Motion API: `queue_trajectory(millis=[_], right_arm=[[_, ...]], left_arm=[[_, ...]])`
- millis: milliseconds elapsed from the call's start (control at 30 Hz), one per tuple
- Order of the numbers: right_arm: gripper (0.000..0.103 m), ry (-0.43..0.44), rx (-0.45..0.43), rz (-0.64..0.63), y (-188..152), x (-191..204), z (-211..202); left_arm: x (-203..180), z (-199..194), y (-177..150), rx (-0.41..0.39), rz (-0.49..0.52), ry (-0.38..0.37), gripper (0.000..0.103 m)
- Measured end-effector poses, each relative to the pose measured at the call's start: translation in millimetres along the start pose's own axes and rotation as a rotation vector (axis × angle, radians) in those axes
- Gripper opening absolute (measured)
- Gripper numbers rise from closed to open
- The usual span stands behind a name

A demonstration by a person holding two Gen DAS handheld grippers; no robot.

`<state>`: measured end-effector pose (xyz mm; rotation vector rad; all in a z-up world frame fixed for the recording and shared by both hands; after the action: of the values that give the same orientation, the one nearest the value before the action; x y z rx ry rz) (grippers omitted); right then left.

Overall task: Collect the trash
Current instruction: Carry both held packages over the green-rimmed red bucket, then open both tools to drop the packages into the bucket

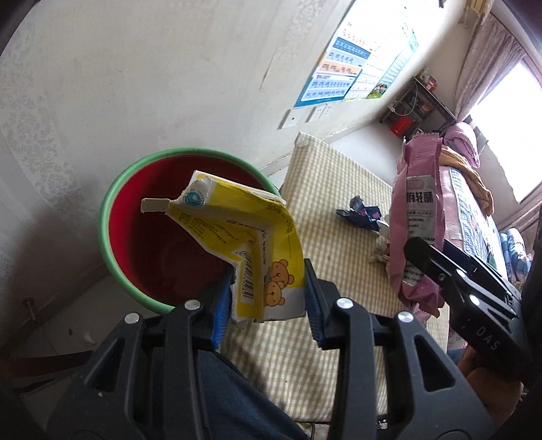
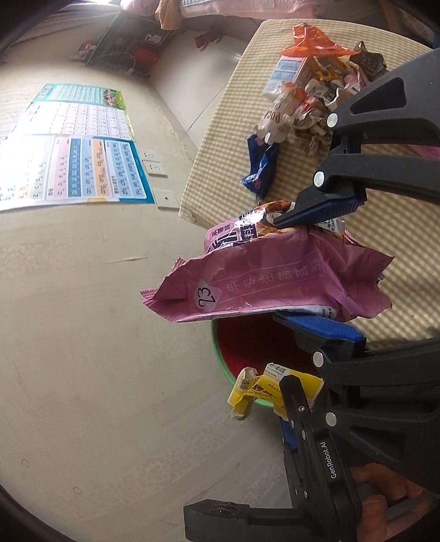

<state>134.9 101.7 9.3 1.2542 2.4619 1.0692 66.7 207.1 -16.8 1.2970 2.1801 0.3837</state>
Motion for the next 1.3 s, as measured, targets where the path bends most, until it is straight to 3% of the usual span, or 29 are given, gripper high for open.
queue_trajectory(millis=[300, 733, 833, 1000, 1300], right_arm=[[0.049, 0.068, 0.041, -0.059, 16.1, 42.8, 44.2], [0.051, 0.133, 0.121, -0.098, 22.4, 81.4, 104.2], [0.053, 0.132, 0.141, -0.099, 19.4, 84.5, 113.7], [0.069, 0.113, 0.171, -0.081, 13.4, 77.1, 122.9], [0.072, 0.091, 0.164, -0.049, 8.7, 63.0, 108.4]], left_arm=[[52.3, -6.3, 18.4, -0.030, -0.092, 0.029, 0.036], [89.7, 5.1, 30.1, -0.027, -0.161, 0.041, 0.038], [92.8, 10.9, 33.4, -0.027, -0.170, 0.048, 0.045], [99.5, 13.5, 37.9, -0.043, -0.195, 0.057, 0.080], [101.9, 6.0, 34.7, -0.054, -0.213, 0.059, 0.093]])
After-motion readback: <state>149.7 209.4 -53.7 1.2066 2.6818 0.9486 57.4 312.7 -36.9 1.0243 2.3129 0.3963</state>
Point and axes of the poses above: each gripper's, at about its wrist camera, not at the fingertips, and z roughly the way its jaws point, x to its left, y to its top, the point moved 10 cm from there along z, roughly the way its jaws point, and after that the axes turned 2 degrees about -x, right-handed, at the moved point
